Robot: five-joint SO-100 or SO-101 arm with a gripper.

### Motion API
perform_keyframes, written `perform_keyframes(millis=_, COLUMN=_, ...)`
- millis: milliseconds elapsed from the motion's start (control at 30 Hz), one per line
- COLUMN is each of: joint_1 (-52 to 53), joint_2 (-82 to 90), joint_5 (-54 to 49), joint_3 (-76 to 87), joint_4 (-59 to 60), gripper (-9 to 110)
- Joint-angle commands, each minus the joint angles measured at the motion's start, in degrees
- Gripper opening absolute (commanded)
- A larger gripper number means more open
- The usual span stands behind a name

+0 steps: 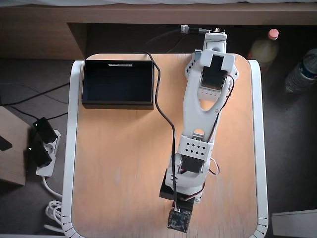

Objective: Grasp a lego block and put it in the bin.

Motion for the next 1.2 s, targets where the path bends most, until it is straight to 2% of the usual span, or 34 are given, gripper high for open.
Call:
perform_keyframes(millis=0, joint_1=2.0, joint_2=12.6, joint_5=0.1, joint_3=-7.6, joint_4=3.7, gripper=0)
perform_keyframes(millis=667, joint_1=16.5, joint_2=33.7, joint_5=-2.4, joint_3=-7.6, joint_4=31.9, gripper=0)
perform_keyframes(millis=833, joint_1=23.0, joint_2=38.3, joint_5=-0.2, joint_3=-7.6, joint_4=39.3, gripper=0)
perform_keyframes(millis=1167, joint_1=42.1, joint_2=44.6, joint_5=7.6, joint_3=-7.6, joint_4=44.0, gripper=0)
